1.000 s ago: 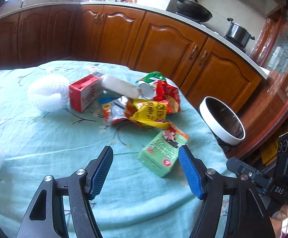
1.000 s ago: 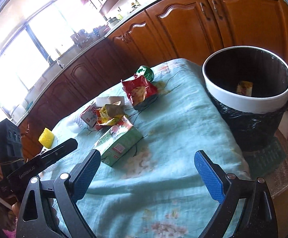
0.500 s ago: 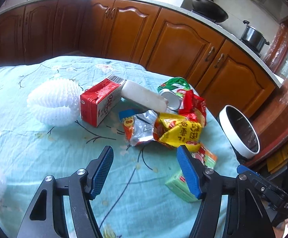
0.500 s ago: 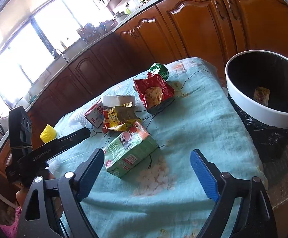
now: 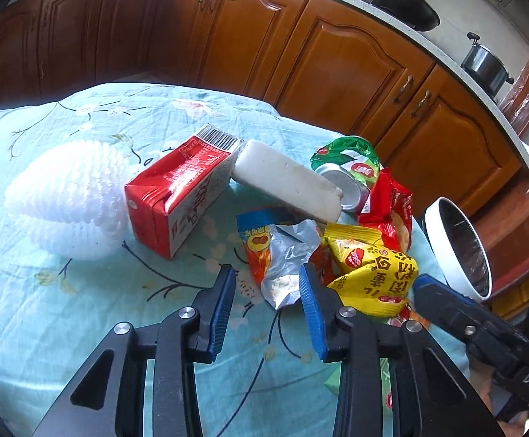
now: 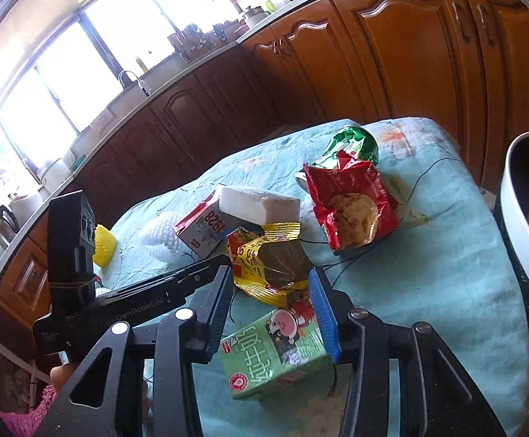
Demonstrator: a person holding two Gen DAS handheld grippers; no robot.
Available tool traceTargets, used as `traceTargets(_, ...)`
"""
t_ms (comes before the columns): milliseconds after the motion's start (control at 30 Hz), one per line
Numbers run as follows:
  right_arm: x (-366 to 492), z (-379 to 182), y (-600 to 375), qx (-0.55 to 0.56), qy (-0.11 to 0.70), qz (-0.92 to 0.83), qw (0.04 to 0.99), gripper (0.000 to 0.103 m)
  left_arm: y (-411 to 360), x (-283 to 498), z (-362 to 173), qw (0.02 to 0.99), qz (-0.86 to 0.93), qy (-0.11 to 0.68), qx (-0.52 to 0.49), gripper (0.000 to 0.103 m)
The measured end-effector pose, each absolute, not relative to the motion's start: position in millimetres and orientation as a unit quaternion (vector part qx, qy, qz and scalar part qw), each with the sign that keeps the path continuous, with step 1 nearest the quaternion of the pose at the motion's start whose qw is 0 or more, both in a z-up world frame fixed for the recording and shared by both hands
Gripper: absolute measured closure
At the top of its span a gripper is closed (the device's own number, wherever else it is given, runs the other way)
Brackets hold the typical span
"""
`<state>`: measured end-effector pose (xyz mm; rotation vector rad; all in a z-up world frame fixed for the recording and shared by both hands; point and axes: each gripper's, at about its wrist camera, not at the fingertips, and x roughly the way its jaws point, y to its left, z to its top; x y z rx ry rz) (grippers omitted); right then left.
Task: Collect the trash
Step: 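Grasp the silver foil wrapper with the left tool while the right tool grasps the yellow snack wrapper, then carry both wrappers over the black bin and open both tools to drop them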
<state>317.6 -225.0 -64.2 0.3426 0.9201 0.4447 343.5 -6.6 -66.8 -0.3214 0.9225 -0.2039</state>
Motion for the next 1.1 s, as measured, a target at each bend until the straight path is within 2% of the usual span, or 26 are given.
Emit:
traceTargets(67, 324, -69, -220, 0.157, 0.446, 0.218, 0.854, 0.077, -7, 349, -68, 0.877, -0.103, 0.442, -0.155, 0.072)
traceTargets(100, 327, -72, -217, 0.155, 0.45, 0.223, 0.851, 0.089, -8, 351, -68, 0.876, -0.109, 0.443, -0.156, 0.076)
traceTargets(133, 327, -73, -216, 0.156, 0.452, 0.226, 0.849, 0.099, -9, 353, -69, 0.875, -0.112, 0.445, -0.154, 0.086)
traceTargets(167, 326, -74, -216, 0.158, 0.451, 0.226, 0.849, 0.1, -10, 356, -71, 0.872, -0.119, 0.45, -0.151, 0.094)
traceTargets(300, 316, -68, -223, 0.169, 0.439, 0.229, 0.852, 0.103, -17, 358, -76, 0.871, -0.134, 0.451, -0.14, 0.103)
traceTargets(567, 292, -45, -247, 0.18, 0.412, 0.225, 0.864, 0.103, -11, 335, -58, 0.888, -0.141, 0.412, -0.147, 0.103)
traceTargets(733, 282, -36, -262, 0.178, 0.4, 0.208, 0.874, 0.103, -15, 335, -57, 0.883, -0.147, 0.418, -0.153, 0.103)
traceTargets(833, 276, -31, -268, 0.18, 0.396, 0.202, 0.878, 0.103, -27, 341, -56, 0.882, -0.154, 0.421, -0.146, 0.095)
traceTargets(900, 273, -29, -273, 0.183, 0.395, 0.198, 0.878, 0.103, -38, 348, -56, 0.881, -0.152, 0.427, -0.133, 0.084)
traceTargets(967, 270, -29, -278, 0.187, 0.394, 0.193, 0.879, 0.103, -48, 355, -56, 0.883, -0.145, 0.429, -0.122, 0.068)
traceTargets(1033, 267, -28, -283, 0.188, 0.393, 0.188, 0.88, 0.103, -57, 362, -58, 0.887, -0.129, 0.431, -0.103, 0.068)
traceTargets(1100, 265, -29, -290, 0.19, 0.393, 0.181, 0.881, 0.103, -62, 369, -64, 0.884, -0.128, 0.439, -0.097, 0.073)
